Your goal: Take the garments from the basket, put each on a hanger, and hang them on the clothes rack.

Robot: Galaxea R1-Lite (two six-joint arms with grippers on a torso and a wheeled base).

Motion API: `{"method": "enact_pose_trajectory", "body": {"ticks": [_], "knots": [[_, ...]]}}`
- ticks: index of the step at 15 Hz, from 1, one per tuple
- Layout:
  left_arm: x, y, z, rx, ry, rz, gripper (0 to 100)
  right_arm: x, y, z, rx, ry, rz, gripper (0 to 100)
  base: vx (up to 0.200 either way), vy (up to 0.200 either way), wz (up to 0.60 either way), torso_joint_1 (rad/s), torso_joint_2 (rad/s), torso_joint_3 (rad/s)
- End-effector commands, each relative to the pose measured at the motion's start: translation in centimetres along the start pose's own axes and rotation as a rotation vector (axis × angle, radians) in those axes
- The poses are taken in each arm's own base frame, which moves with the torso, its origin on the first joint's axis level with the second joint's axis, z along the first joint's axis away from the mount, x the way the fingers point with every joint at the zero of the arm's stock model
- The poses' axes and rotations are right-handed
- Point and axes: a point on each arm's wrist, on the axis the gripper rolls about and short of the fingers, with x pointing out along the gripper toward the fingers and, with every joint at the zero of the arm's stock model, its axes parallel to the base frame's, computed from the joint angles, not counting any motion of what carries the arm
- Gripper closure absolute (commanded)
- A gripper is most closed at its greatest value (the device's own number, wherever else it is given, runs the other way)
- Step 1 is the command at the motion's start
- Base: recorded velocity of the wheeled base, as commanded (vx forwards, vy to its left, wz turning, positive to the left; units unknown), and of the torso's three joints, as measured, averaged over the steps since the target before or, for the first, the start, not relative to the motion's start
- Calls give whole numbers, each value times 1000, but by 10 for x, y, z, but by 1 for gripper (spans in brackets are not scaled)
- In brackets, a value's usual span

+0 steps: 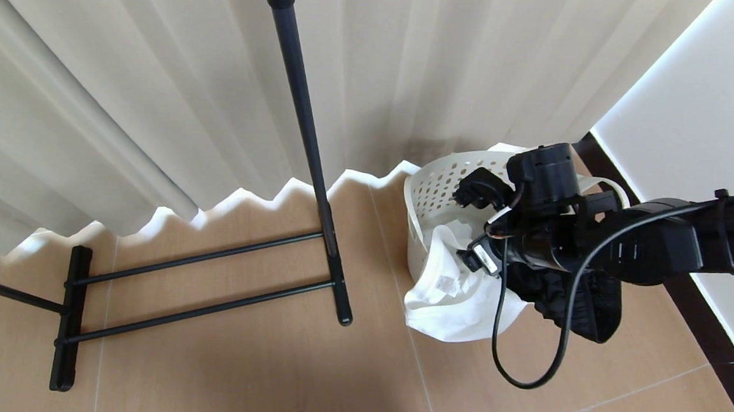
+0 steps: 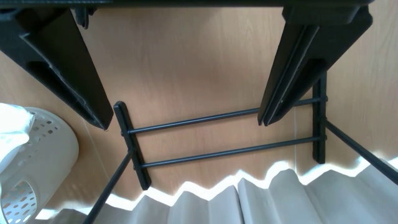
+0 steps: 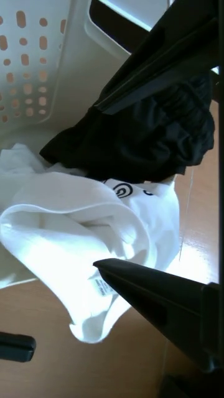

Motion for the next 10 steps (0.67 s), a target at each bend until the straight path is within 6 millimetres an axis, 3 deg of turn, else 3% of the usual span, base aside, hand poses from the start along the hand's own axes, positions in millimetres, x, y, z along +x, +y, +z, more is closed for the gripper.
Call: {"method": "enact_pose_trajectory", "body": {"ticks": [1,10], "knots": [[0,0,0,-1,0,1,0,26,4,-2,-2,35,-3,0,0,0,0,0,0,0],[0,0,0,1,0,1,0,69,8,7,24,30,-13,0,0,0,0,0,0,0]]}}
